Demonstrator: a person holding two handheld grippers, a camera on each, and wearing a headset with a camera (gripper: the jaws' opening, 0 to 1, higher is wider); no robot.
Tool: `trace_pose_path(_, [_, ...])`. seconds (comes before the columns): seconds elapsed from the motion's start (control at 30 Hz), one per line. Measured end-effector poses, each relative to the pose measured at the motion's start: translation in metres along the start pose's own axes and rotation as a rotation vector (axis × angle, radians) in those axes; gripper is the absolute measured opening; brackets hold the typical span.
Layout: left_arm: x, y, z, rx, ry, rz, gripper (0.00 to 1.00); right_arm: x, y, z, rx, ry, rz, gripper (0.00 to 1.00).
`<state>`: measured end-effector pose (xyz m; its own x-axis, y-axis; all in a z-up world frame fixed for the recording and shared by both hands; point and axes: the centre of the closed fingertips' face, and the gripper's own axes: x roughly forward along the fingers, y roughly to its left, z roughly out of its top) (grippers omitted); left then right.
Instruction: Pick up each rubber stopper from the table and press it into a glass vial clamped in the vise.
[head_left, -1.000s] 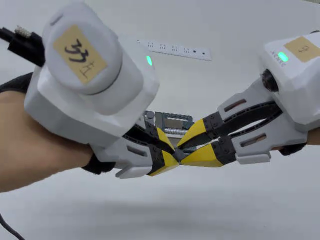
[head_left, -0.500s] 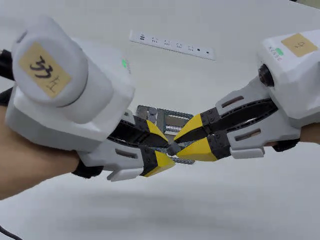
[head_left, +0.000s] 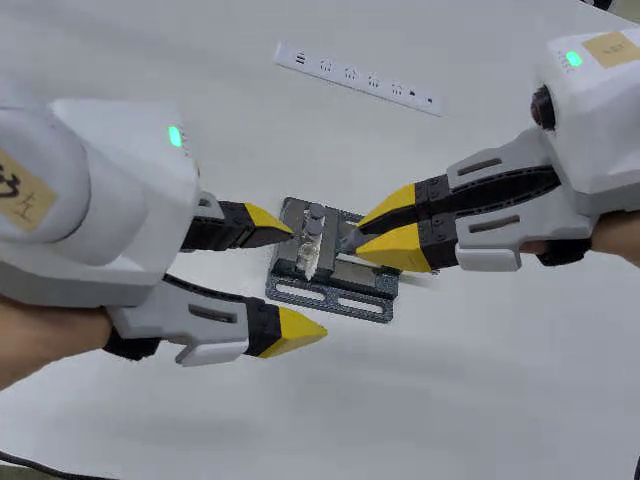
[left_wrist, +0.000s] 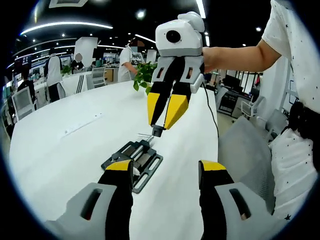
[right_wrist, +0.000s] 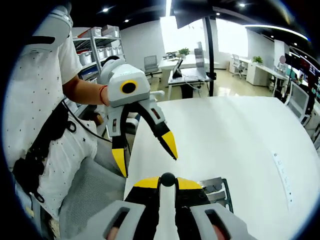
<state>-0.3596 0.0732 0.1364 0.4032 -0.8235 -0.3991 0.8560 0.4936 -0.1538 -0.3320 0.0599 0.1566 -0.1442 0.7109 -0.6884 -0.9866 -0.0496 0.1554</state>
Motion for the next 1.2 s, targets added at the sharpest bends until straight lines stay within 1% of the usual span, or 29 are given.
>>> trace_pose_path(0.07, [-0.001, 0.004, -0.003, 0.008, -0.023, 0.013, 0.59, 0.003, -0.006, 0.0, 0.011, 0.01, -0.017, 0.05])
trace_pose_path(0.17, [-0.002, 0.009, -0.008, -0.008, -0.041, 0.027, 0.67, 0.007, -0.013, 0.0, 0.031, 0.024, -0.037, 0.05])
trace_pose_path(0.27, [-0.004, 0.016, -0.011, -0.005, -0.063, 0.045, 0.74, 0.013, -0.021, -0.002, 0.039, 0.045, -0.05, 0.05])
trace_pose_path(0.3, [-0.005, 0.019, -0.009, 0.008, -0.091, 0.056, 0.77, 0.016, -0.024, -0.003, 0.043, 0.055, -0.053, 0.05])
trace_pose_path(0.33, [-0.006, 0.022, -0.005, 0.03, -0.129, 0.066, 0.79, 0.018, -0.026, -0.003, 0.047, 0.061, -0.055, 0.05])
trace_pose_path(0.4, [-0.007, 0.026, -0.011, 0.017, -0.124, 0.069, 0.86, 0.023, -0.03, -0.006, 0.047, 0.082, -0.062, 0.05])
trace_pose_path(0.43, [-0.007, 0.027, -0.012, 0.018, -0.131, 0.069, 0.88, 0.025, -0.032, -0.006, 0.05, 0.088, -0.063, 0.05])
trace_pose_path(0.47, [-0.008, 0.029, -0.013, 0.026, -0.138, 0.069, 0.9, 0.027, -0.034, -0.006, 0.055, 0.094, -0.067, 0.05])
trace_pose_path(0.57, [-0.008, 0.033, -0.018, 0.033, -0.138, 0.073, 0.91, 0.032, -0.04, -0.01, 0.054, 0.12, -0.072, 0.05])
trace_pose_path(0.7, [-0.008, 0.037, -0.022, 0.019, -0.147, 0.076, 0.95, 0.04, -0.046, -0.016, 0.043, 0.168, -0.088, 0.05])
trace_pose_path(0.77, [-0.008, 0.038, -0.026, 0.015, -0.145, 0.075, 0.97, 0.046, -0.05, -0.022, 0.037, 0.196, -0.097, 0.05])
trace_pose_path(0.8, [-0.007, 0.039, -0.029, 0.013, -0.14, 0.074, 0.97, 0.048, -0.054, -0.027, 0.024, 0.222, -0.105, 0.05])
trace_pose_path(0.87, [-0.008, 0.04, -0.03, 0.017, -0.141, 0.077, 0.98, 0.052, -0.059, -0.033, 0.003, 0.255, -0.12, 0.05])
trace_pose_path(0.97, [-0.008, 0.043, -0.032, 0.011, -0.151, 0.083, 0.99, 0.061, -0.066, -0.044, -0.014, 0.294, -0.127, 0.05])
trace_pose_path(1.07, [-0.007, 0.044, -0.037, 0.006, -0.146, 0.082, 0.99, 0.069, -0.069, -0.051, -0.011, 0.316, -0.118, 0.05])
trace_pose_path(1.13, [-0.006, 0.044, -0.039, -0.002, -0.144, 0.077, 0.99, 0.072, -0.073, -0.06, -0.05, 0.367, -0.128, 0.05])
trace_pose_path(1.2, [-0.006, 0.044, -0.039, 0.001, -0.149, 0.077, 0.99, 0.076, -0.074, -0.065, -0.065, 0.391, -0.132, 0.05])
